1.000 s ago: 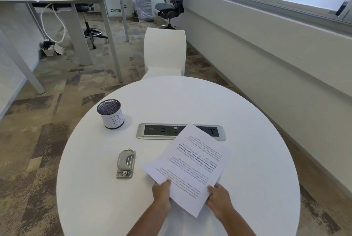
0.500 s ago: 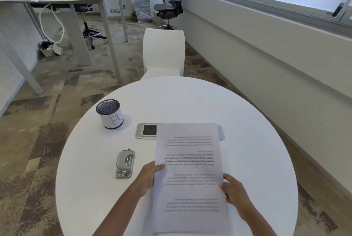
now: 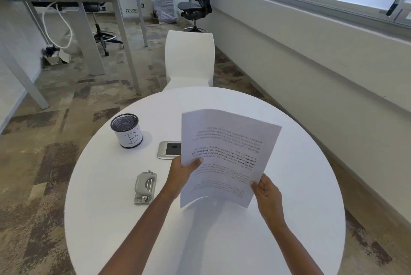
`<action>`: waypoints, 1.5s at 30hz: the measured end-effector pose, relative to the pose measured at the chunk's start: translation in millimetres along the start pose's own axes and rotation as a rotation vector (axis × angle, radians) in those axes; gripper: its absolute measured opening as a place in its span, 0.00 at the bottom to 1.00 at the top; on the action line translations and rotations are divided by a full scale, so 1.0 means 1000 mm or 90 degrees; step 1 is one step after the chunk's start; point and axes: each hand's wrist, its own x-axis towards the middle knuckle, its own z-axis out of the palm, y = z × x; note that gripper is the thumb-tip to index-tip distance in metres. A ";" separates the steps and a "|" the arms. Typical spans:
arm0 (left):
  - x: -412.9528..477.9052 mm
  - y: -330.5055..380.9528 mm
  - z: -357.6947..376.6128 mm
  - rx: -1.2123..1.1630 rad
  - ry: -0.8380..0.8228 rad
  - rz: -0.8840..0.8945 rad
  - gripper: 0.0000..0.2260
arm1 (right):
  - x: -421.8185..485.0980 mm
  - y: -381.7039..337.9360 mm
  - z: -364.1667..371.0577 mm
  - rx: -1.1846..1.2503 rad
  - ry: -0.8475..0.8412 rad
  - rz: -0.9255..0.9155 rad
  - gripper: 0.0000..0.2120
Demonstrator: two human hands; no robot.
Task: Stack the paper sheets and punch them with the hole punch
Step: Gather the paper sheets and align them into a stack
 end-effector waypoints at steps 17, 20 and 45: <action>-0.005 -0.019 -0.001 -0.047 0.035 -0.035 0.09 | 0.002 0.028 -0.009 -0.007 0.013 0.080 0.03; -0.004 -0.019 -0.001 -0.119 0.024 -0.094 0.07 | 0.004 0.035 -0.019 0.030 -0.019 0.154 0.01; -0.033 -0.080 -0.002 -0.340 0.226 -0.419 0.17 | -0.020 0.073 -0.012 0.289 -0.027 0.520 0.19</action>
